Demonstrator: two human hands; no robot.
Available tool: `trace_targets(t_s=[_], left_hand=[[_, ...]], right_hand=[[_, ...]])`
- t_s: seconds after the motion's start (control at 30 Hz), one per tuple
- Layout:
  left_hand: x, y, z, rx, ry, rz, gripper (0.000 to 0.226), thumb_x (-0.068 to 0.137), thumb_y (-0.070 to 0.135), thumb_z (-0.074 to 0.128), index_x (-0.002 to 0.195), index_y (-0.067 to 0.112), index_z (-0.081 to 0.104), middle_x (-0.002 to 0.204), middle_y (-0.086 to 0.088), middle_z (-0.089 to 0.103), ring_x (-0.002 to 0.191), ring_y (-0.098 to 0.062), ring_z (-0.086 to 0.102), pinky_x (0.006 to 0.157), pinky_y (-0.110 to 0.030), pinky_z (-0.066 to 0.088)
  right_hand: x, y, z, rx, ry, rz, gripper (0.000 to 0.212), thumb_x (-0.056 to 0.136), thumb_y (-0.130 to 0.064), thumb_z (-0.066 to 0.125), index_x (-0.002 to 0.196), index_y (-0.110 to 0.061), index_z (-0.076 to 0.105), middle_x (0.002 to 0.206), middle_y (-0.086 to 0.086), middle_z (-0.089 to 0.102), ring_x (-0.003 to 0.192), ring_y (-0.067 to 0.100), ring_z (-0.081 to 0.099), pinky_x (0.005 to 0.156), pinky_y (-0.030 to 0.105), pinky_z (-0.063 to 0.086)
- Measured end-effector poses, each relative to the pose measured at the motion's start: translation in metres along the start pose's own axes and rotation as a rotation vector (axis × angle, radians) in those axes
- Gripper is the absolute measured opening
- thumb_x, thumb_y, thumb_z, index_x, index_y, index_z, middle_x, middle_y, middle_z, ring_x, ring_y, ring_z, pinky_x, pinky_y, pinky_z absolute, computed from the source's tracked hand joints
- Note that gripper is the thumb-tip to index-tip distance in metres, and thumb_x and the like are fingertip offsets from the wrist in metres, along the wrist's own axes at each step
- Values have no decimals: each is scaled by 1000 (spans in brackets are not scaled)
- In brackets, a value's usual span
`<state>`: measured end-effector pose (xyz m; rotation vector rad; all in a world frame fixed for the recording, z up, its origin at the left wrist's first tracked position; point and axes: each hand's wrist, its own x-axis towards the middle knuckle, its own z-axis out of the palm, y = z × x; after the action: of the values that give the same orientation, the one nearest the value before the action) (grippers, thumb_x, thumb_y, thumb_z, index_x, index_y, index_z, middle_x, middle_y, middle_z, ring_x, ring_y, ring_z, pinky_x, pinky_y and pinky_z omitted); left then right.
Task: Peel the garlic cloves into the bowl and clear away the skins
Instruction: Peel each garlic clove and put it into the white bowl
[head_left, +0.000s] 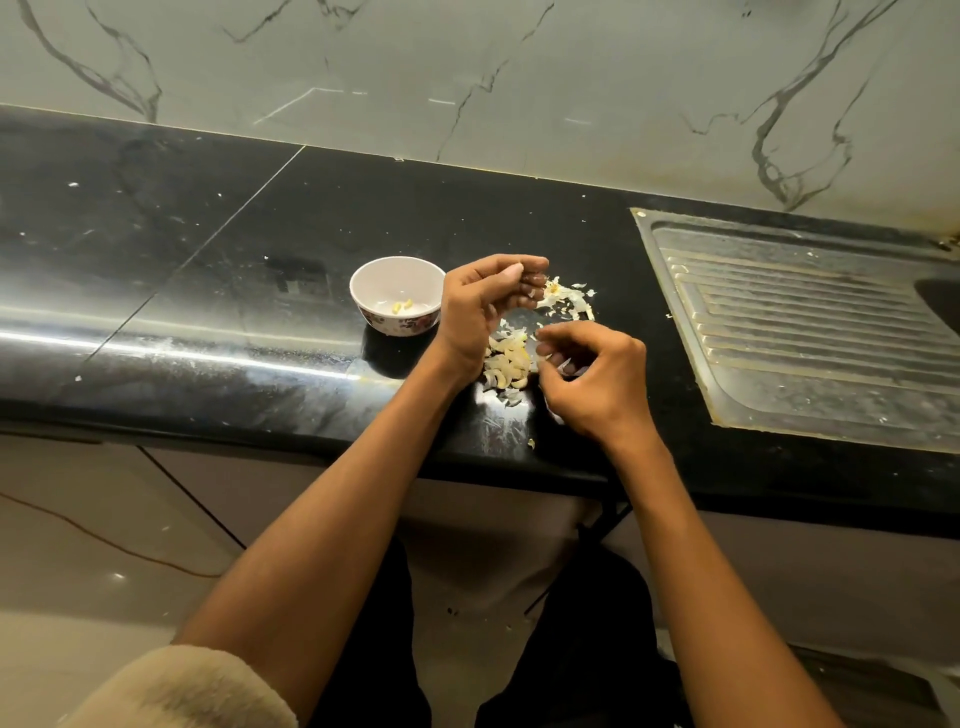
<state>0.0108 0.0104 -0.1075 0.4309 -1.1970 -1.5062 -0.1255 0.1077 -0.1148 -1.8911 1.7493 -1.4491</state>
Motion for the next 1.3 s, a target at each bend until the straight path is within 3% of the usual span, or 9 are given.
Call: trace_targets(t_s=[0.2,0.37,0.5,0.6,0.8,0.93,1.07,1.3], left_hand=[[-4,-7,2,365,81,129,21,89,1,65,106,1,76,100,-12,77,95,-23,74,85,-32,58],[-2,-16,6,637,72,188,16,87,1,75,102,5,80,98,-6,77,93,-18,75,89,-40,61],[-1,-16,5,642,106,151,19,83,4,82,101,9,81,96,-4,78,90,-18,76,86,-45,62],[-1,-13,6,673,136,130,20,81,6,85,100,12,81,93,-2,78,86,-15,76,83,-41,63],[3,-10,10,617,154,90,16,79,5,86,94,6,81,86,-4,79,83,-14,77,80,-33,63],[7,-10,9,634,162,64,12,79,3,86,90,4,81,81,-4,78,75,-9,75,70,-20,57],[8,-8,7,584,127,53,10,82,-2,81,91,0,78,84,-9,77,76,-7,72,72,-19,55],[6,-4,3,545,54,17,8,88,1,76,89,9,76,81,-5,75,75,-7,69,72,-20,54]], right_hand=[[14,10,-6,295,159,191,29,79,10,73,100,-9,78,86,3,78,78,16,76,72,24,60],[38,15,-3,483,175,272,28,76,14,80,98,-4,76,88,11,79,83,22,78,77,27,61],[52,16,5,640,177,379,21,79,11,80,98,3,75,85,14,78,73,19,75,68,24,59],[56,18,7,682,150,411,19,79,4,83,97,4,75,83,12,78,70,18,74,63,24,57],[60,25,6,706,126,428,12,78,-3,87,87,-5,78,83,14,78,74,24,73,77,41,57],[60,27,5,719,110,431,9,81,-2,84,85,-8,78,80,10,77,73,21,71,74,35,58],[59,28,5,670,60,388,6,84,-5,82,86,-9,78,79,7,75,75,21,67,74,38,54],[57,26,4,655,15,326,8,86,-4,80,88,0,74,76,9,72,66,13,64,60,23,52]])
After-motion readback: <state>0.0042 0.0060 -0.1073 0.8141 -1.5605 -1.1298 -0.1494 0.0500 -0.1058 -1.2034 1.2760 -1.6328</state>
